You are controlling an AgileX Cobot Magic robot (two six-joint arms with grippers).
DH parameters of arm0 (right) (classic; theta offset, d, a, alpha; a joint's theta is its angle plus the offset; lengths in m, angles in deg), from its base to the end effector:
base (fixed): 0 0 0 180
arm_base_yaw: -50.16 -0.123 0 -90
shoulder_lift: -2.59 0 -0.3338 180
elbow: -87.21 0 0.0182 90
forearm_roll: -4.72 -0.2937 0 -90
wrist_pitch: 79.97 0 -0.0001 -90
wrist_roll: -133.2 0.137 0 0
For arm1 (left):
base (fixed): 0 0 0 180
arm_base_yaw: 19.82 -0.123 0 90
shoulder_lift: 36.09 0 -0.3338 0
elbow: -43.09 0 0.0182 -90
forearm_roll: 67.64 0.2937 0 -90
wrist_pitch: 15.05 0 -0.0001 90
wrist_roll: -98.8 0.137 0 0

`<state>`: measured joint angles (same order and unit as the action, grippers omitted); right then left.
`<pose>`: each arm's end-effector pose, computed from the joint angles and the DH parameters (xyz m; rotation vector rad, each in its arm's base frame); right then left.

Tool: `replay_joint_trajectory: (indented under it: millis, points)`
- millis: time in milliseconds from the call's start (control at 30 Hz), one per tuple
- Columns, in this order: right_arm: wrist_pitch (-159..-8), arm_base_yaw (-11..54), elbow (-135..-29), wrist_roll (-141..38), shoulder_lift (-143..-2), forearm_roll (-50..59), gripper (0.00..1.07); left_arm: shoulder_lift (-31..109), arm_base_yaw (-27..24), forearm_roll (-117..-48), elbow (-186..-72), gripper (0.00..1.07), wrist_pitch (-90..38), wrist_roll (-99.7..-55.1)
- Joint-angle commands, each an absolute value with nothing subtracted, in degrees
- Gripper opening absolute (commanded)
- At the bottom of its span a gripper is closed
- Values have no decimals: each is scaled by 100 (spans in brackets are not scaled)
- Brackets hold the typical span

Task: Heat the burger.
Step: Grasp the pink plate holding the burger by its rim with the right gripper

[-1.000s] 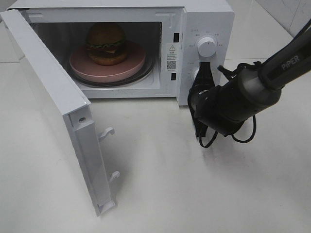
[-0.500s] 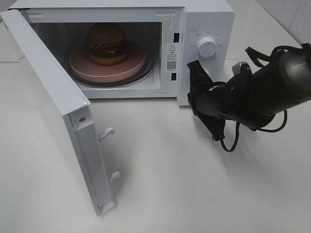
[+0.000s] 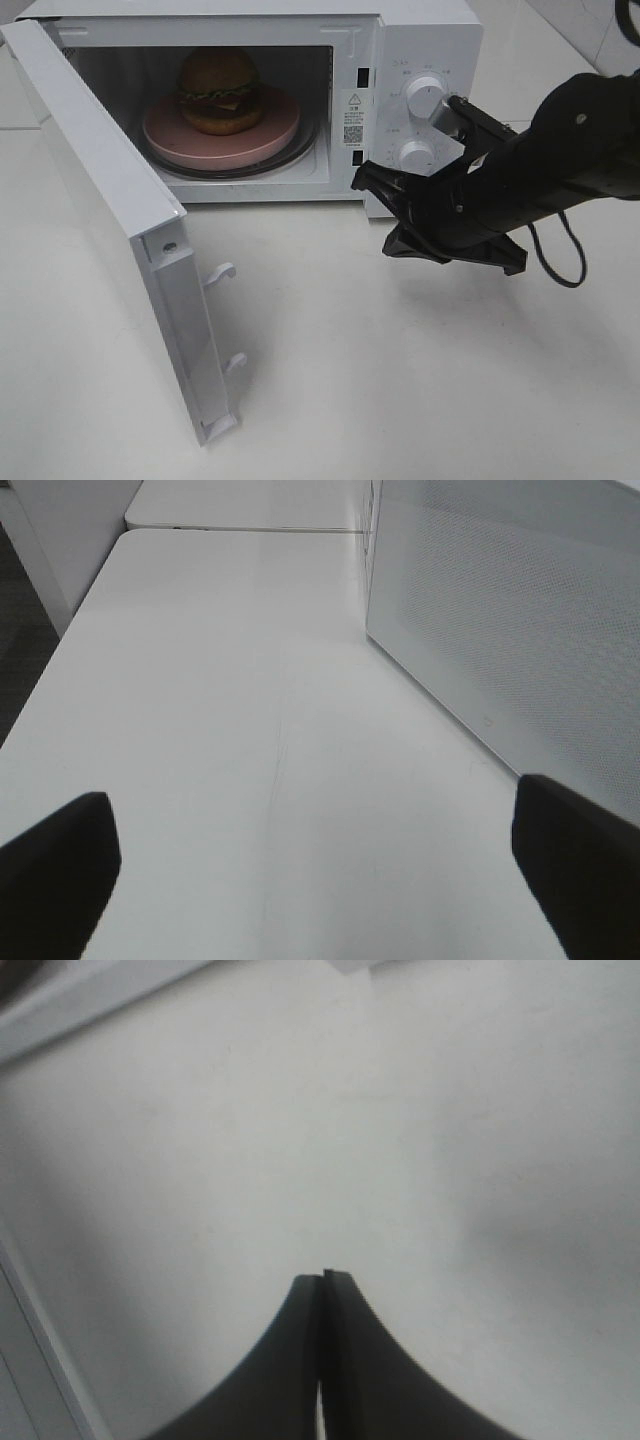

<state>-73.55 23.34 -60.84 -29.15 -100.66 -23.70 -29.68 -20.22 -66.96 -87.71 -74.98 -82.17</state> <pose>0.3382 0.1792 0.1462 0.4005 2.5267 0.5942 0.0239 0.0016 0.2820 -0.0246 2.0164 0.0078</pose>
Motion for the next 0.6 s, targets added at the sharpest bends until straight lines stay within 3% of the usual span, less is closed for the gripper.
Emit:
replay_joint_trajectory:
  millis: [33, 233, 600]
  points:
    - [-6622, 2409, -6072, -3207, -9831, -1803, 3, -3100, -2045, -6707, -8748, 100, -7452, -8229]
    - [-5023, 2409, -6422, -4313, -9447, -961, 4, -3100, -2045, -6707, -8748, 100, -7452, -8229]
    - [-2789, 2403, -7184, -6994, -9349, -542, 7, -3100, -2045, -6707, -8748, 100, -7452, -8229]
